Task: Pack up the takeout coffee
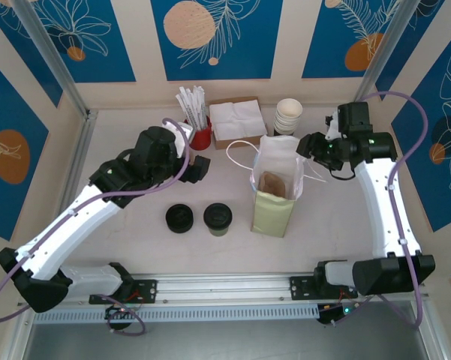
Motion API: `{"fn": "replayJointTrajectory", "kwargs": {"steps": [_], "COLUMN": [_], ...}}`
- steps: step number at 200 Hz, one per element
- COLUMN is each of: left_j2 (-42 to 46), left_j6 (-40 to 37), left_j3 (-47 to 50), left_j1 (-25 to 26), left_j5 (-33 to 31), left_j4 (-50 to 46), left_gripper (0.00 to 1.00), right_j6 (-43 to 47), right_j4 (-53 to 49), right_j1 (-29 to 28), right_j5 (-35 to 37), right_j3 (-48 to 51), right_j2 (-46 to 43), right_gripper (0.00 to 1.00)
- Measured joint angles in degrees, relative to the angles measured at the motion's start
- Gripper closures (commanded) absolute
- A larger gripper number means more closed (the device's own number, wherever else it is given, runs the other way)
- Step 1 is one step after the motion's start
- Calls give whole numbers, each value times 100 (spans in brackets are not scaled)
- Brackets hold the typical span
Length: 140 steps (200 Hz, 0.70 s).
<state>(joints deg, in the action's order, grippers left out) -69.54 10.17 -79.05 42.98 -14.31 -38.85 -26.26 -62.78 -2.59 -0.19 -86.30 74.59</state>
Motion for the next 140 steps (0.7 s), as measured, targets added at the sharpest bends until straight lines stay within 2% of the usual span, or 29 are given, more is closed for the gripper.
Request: {"fn": "replayJointTrajectory", "kwargs": {"steps": [33,46,64,85,140], "left_j2": [39,109,293,573,1185], "left_j6": [-17,-20,2,39,192], "left_j3": [614,682,754,890,1517], "left_j1": [-2,-2,-2,-2,-2], "left_j5": [-275,-409,-651,-765,-629], "left_j4": [411,444,455,455,656], "left_gripper": [1,1,1,1,1], "right_j6": [216,302,413,470,599], "right_j4": [210,262,295,413,1137], "right_j1": [-35,-55,-105,-146,-278], "right_j5": [-98,-179,-264,-356,-850], "right_j3": [55,74,109,210,905], "right_j2": [396,509,581,525,-522], "right_gripper": [64,79,92,100,100]}}
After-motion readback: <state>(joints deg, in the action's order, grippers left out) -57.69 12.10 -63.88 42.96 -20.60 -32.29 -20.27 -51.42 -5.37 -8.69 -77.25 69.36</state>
